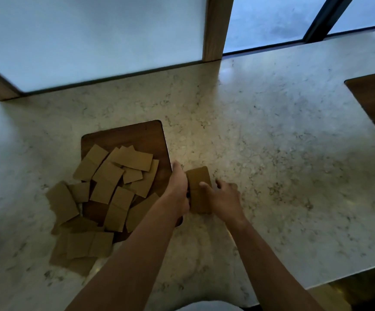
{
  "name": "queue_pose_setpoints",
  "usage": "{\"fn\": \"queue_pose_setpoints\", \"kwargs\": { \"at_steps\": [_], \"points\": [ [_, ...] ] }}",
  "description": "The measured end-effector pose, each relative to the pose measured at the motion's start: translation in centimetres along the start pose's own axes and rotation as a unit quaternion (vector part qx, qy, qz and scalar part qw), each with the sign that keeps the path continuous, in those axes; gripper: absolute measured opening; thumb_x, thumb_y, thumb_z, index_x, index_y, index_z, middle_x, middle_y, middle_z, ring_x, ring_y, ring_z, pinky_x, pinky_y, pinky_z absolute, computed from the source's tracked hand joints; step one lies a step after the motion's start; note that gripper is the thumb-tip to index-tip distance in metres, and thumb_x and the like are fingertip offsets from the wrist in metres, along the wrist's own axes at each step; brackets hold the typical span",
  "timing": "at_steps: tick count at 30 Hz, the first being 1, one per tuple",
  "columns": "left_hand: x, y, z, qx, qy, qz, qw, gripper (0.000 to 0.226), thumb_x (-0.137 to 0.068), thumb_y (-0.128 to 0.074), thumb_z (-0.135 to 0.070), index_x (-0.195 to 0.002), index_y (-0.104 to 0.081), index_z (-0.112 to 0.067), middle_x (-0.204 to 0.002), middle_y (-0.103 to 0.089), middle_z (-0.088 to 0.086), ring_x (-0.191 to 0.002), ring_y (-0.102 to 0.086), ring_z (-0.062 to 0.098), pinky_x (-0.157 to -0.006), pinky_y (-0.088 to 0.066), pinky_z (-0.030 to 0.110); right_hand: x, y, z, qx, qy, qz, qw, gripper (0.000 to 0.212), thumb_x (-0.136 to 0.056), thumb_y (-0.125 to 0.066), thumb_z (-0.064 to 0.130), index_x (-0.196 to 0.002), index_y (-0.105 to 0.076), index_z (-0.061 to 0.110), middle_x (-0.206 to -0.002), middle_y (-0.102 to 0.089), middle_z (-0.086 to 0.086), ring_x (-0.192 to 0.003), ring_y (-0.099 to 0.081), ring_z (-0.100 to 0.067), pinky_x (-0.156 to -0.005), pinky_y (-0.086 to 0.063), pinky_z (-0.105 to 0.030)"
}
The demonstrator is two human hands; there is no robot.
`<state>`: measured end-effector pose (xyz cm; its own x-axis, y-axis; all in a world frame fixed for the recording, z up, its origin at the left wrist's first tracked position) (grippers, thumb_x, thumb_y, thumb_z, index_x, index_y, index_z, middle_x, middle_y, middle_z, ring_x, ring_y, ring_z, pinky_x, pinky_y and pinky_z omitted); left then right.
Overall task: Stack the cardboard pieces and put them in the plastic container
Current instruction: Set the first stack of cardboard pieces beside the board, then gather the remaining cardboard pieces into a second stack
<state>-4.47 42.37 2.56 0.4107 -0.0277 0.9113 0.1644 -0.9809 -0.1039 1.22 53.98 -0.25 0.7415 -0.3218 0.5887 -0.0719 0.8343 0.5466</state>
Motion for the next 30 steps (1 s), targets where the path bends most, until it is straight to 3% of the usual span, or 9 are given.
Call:
{"fn": "queue_pose_setpoints", "kwargs": {
  "at_steps": [2, 4, 10, 13, 15, 18, 20, 24, 30],
  "points": [
    [0.2, -0.2, -0.1, -0.003, -0.001, -0.009, 1.0, 0.089, -0.096, -0.023, -0.079, -0.135, -0.062, -0.01, -0.108, -0.074, 0.017, -0.091, -0.071, 0.033, -0.047, -0.059, 0.034, -0.5, 0.2, -0.3, -0.027, -0.024, -0.007, 0.999, 0.07, -0.094, -0.044, 0.065, -0.138, -0.055, 0.012, -0.14, -0.051, -0.019, -0.129, -0.049, -0.035, -0.102, -0.042, -0.044],
    [0.3, -0.3, -0.1, -0.017, -0.005, -0.017, 1.0, 0.089, -0.096, -0.023, -0.08, -0.138, -0.059, -0.01, -0.107, -0.072, 0.015, -0.089, -0.069, 0.032, -0.051, -0.057, 0.035, -0.5, 0.4, -0.3, -0.076, -0.011, 0.015, 0.997, 0.042, -0.1, -0.038, 0.043, -0.114, -0.063, 0.012, -0.126, -0.059, -0.022, -0.118, -0.055, -0.035, -0.092, -0.041, -0.042],
    [-0.1, -0.8, 0.3, 0.017, 0.009, 0.0, 1.0, 0.092, -0.096, -0.025, -0.079, -0.158, -0.04, -0.012, -0.154, -0.053, 0.017, -0.138, -0.052, 0.036, -0.115, -0.044, 0.054, 0.2, -1.1, 1.4, -0.083, -0.016, 0.02, 0.996, 0.043, -0.105, -0.021, 0.025, -0.078, -0.054, 0.016, -0.097, -0.063, -0.014, -0.112, -0.054, -0.038, -0.089, -0.046, -0.042],
    [0.4, -0.9, 0.2, 0.002, -0.013, -0.019, 1.0, 0.089, -0.098, -0.022, -0.076, -0.162, -0.032, -0.015, -0.165, -0.039, 0.014, -0.15, -0.037, 0.035, -0.123, -0.031, 0.053, 0.2, -1.4, 1.5, -0.122, -0.037, 0.023, 0.992, 0.044, -0.105, -0.025, 0.026, -0.091, -0.062, 0.006, -0.109, -0.064, -0.021, -0.115, -0.055, -0.039, -0.101, -0.047, -0.052],
    [1.1, -0.7, 0.1, -0.005, -0.016, -0.003, 1.0, 0.088, -0.099, -0.021, -0.075, -0.158, -0.041, -0.013, -0.155, -0.052, 0.017, -0.138, -0.052, 0.036, -0.113, -0.045, 0.053, 0.2, -1.2, 1.3, -0.131, -0.033, 0.014, 0.991, 0.046, -0.105, -0.028, 0.028, -0.102, -0.065, 0.001, -0.11, -0.065, -0.024, -0.108, -0.06, -0.039, -0.097, -0.049, -0.049],
    [1.5, 0.2, 0.5, -0.006, -0.029, 0.017, 0.999, 0.081, -0.102, -0.022, -0.071, -0.147, -0.053, -0.011, -0.12, -0.071, 0.016, -0.1, -0.07, 0.032, -0.074, -0.063, 0.042, 0.8, -0.5, 0.3, -0.121, -0.043, -0.039, 0.991, 0.044, -0.104, -0.03, 0.025, -0.07, -0.055, 0.014, -0.077, -0.058, -0.008, -0.075, -0.054, -0.027, -0.07, -0.041, -0.036],
    [1.1, 1.1, 1.2, -0.043, -0.068, -0.005, 0.997, 0.076, -0.103, -0.024, -0.068, -0.148, -0.051, -0.012, -0.127, -0.065, 0.014, -0.113, -0.065, 0.034, -0.094, -0.058, 0.046, 1.6, -0.2, -1.0, -0.108, -0.071, -0.072, 0.989, 0.041, -0.103, -0.036, 0.019, -0.066, -0.054, 0.011, -0.069, -0.051, -0.003, -0.067, -0.048, -0.023, -0.062, -0.034, -0.034],
    [0.8, 4.1, 3.7, -0.093, -0.129, -0.024, 0.987, 0.056, -0.107, -0.031, -0.06, -0.096, -0.061, -0.015, -0.104, -0.067, 0.013, -0.098, -0.065, 0.031, -0.094, -0.054, 0.046, 4.5, -0.7, -4.4, -0.099, -0.088, -0.096, 0.987, 0.034, -0.102, -0.045, 0.019, -0.096, -0.073, 0.001, -0.086, -0.065, -0.01, -0.084, -0.058, -0.026, -0.073, -0.038, -0.031],
    [1.1, 11.1, 7.3, -0.104, -0.116, -0.044, 0.987, 0.03, -0.107, -0.05, -0.026, -0.101, -0.068, -0.004, -0.074, -0.069, 0.013, -0.057, -0.065, 0.025, -0.057, -0.049, 0.034, 8.8, -5.4, -5.8, -0.061, -0.04, -0.072, 0.995, 0.025, -0.101, -0.054, 0.023, -0.107, -0.072, 0.007, -0.102, -0.072, -0.009, -0.089, -0.063, -0.02, -0.079, -0.049, -0.032]
  ]
}}
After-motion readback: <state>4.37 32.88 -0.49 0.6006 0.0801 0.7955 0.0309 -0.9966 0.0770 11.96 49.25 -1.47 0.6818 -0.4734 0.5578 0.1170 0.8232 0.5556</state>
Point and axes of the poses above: each hand's wrist, its own x-axis away from the middle knuckle, its own y-axis out of the back of the hand, z = x × y, the point moved 1 cm from there along -x, towards the middle knuckle
